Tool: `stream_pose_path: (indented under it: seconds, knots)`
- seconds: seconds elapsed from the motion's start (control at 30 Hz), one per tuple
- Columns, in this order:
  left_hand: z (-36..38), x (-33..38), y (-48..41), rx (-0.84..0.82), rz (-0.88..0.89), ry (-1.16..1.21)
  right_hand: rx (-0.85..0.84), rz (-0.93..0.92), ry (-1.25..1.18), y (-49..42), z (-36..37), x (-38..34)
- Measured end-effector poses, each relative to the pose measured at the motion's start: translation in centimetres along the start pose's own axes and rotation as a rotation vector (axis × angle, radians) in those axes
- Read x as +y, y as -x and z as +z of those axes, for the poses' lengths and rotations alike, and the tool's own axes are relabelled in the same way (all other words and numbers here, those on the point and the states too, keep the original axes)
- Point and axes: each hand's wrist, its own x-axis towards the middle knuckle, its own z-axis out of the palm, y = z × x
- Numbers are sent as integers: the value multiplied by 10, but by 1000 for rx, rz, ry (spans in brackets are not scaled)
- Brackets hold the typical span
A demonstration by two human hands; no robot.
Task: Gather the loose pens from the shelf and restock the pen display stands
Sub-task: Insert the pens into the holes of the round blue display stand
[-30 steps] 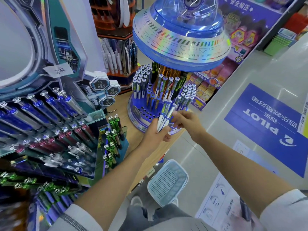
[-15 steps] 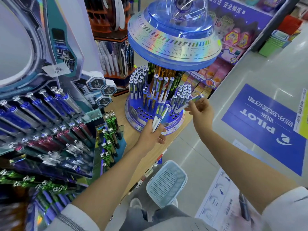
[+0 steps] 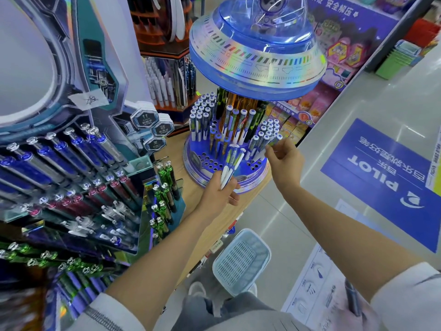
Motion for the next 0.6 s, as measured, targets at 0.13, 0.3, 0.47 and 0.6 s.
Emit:
stream_pose_path:
  seconds: [0.13, 0.3, 0.47, 0.6]
  knots:
    - [-2, -1, -1, -4, -3, -15, -50, 59, 62, 1, 3, 8]
    - [-1, 0, 1, 0, -7, -5, -68, 200, 1, -3, 8, 6]
    - [1, 3, 2, 0, -1, -11, -144, 245, -94, 6, 5, 9]
    - [3, 2, 4, 6, -1, -86, -404, 228, -178, 14, -4, 9]
